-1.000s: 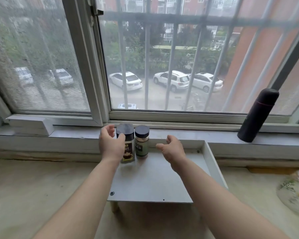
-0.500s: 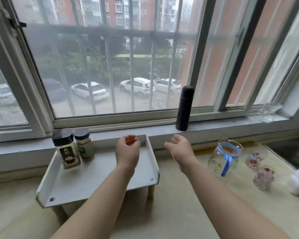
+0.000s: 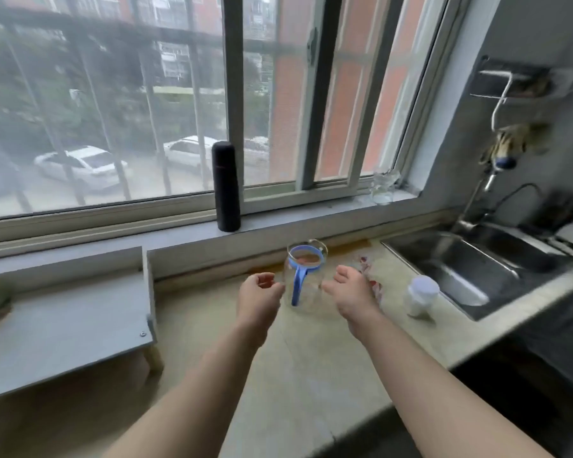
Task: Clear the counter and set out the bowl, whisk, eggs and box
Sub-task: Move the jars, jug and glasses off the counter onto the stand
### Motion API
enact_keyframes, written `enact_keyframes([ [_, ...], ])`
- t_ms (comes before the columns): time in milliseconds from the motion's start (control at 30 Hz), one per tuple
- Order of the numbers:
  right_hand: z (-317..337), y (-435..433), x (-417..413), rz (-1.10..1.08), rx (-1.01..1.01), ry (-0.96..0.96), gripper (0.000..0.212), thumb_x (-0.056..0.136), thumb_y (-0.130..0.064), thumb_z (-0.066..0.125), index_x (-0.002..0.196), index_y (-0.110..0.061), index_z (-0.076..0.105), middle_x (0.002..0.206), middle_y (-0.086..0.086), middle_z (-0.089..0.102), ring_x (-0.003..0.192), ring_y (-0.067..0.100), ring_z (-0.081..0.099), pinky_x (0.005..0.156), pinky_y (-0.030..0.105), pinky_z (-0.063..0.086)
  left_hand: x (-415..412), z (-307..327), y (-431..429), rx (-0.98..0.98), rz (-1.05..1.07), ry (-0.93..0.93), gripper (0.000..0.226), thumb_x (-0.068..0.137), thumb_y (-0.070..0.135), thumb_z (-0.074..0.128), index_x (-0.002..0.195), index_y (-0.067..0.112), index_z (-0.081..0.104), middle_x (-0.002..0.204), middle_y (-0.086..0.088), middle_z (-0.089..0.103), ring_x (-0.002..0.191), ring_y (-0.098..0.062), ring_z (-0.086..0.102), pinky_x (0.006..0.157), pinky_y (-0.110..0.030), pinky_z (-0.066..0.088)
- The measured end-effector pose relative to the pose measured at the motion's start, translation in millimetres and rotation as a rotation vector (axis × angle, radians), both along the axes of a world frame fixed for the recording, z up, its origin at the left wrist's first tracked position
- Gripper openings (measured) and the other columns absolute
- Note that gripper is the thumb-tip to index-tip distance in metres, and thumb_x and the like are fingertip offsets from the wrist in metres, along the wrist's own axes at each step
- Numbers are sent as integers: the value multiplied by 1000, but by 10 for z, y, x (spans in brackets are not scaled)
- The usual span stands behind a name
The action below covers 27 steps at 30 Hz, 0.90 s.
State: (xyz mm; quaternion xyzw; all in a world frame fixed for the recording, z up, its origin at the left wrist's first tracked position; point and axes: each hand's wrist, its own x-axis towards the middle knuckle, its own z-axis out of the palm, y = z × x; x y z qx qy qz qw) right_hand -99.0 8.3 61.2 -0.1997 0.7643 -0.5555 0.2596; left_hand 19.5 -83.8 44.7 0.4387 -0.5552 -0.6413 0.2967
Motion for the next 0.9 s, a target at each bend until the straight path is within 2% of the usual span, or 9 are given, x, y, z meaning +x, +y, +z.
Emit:
enact_keyframes([
  [133,-122,281,-335,-38,21,-43,63,85,-2,62,143,-4,37,144,12,45,132,21,45,102,30,38,-308,-120,165,23,-37,-41,45,85,7,61,129,3,51,99,-5,59,86,-21,57,80,-35,49],
  [233,-248,439,-572,-78,81,-56,46,72,-10,62,117,-18,58,119,2,58,109,14,58,86,25,46,-530,-238,208,13,-94,-139,15,88,9,60,101,15,56,90,-1,56,75,-16,51,69,-28,45],
  [333,-359,498,-704,-133,77,-57,58,80,-2,61,135,2,44,138,15,52,127,28,51,101,36,44,-620,-292,152,-21,-107,-222,17,90,12,59,91,20,43,83,2,49,66,-7,42,59,-20,35],
  [400,-396,516,-761,-138,77,-67,57,84,0,60,138,0,43,139,13,52,127,25,51,98,30,43,-665,-302,77,-37,-103,-278,15,91,14,58,102,18,49,91,-2,49,66,-8,41,57,-20,34],
  [500,-543,523,-927,-198,126,-67,40,83,-1,59,122,5,54,129,17,60,122,33,55,99,40,45,-817,-401,-90,-44,-131,-357,54,89,18,59,138,7,40,106,-7,53,84,-18,51,60,-25,42],
  [633,-663,525,-1150,-267,175,-77,41,86,1,58,126,4,53,128,18,59,123,33,53,103,42,41,-1034,-519,-255,-21,-157,-402,42,85,19,61,124,11,49,107,-11,57,101,-29,56,80,-40,51],
  [767,-773,462,-1373,-276,215,-83,54,83,-3,61,133,8,42,141,21,47,127,34,48,104,41,40,-1231,-581,-323,37,-169,-338,42,88,14,60,128,12,46,111,-10,57,96,-27,56,83,-40,51],
  [833,-829,440,-1456,-293,227,-86,54,83,-3,61,132,10,40,141,24,45,129,36,46,107,45,38,-1307,-612,-322,80,-152,-330,35,89,14,60,122,6,50,106,-12,56,82,-22,54,70,-33,47],
  [900,-884,439,-1527,-289,226,-95,59,84,-5,62,138,3,40,143,20,45,131,31,46,107,38,39,-1394,-646,-261,142,-152,-332,27,90,18,58,111,0,57,93,-13,55,67,-17,45,59,-26,38],
])
